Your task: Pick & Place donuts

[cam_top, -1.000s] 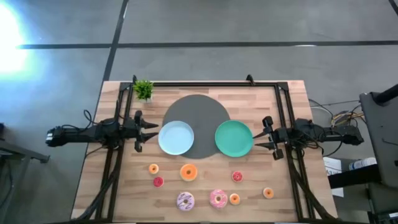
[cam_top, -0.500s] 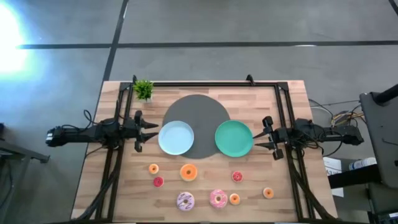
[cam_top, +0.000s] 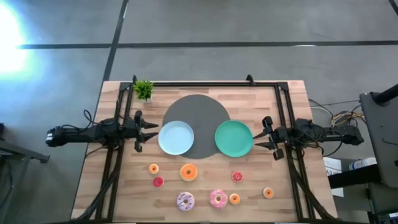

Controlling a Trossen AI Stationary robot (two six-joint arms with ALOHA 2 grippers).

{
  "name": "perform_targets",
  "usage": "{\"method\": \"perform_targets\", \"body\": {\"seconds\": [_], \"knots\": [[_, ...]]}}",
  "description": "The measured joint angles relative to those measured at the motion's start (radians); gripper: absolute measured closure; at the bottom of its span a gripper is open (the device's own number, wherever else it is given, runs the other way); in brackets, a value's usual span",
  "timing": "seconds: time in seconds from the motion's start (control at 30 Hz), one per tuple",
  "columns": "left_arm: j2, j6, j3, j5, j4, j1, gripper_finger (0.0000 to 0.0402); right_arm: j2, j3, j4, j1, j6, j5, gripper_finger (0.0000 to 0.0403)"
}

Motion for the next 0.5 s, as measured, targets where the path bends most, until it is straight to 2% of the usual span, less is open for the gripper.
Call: {"method": "perform_targets", "body": {"seconds": [0.33,0.5], "knots": [[0.000,0.000,0.000,0.000,0.000,0.000,0.0255,0.000,0.000,0.000,0.000,0.008,0.000,0.0271],[0.000,0.000,0.000,0.000,0.000,0.000,0.0255,0.000,0.000,0.001,0.000,0.203,0.000,0.0274]]}}
